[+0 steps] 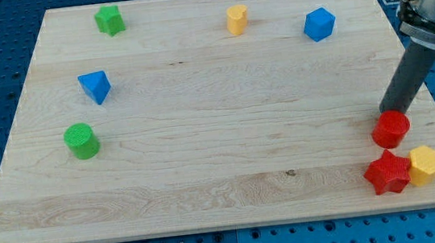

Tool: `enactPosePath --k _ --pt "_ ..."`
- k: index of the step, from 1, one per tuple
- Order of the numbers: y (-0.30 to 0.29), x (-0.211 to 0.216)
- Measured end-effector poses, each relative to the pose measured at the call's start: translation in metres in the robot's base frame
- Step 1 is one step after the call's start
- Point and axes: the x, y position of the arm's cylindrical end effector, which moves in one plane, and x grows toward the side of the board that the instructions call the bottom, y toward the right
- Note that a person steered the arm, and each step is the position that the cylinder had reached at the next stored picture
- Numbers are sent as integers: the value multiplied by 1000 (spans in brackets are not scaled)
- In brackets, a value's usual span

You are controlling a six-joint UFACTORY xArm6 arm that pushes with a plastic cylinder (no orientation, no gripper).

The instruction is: Push the red circle into the yellow hexagon

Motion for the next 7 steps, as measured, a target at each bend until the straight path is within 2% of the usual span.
enactPosePath --k 2,4,7 --pt "-85 -9" --pt "-39 20" --pt "-12 14"
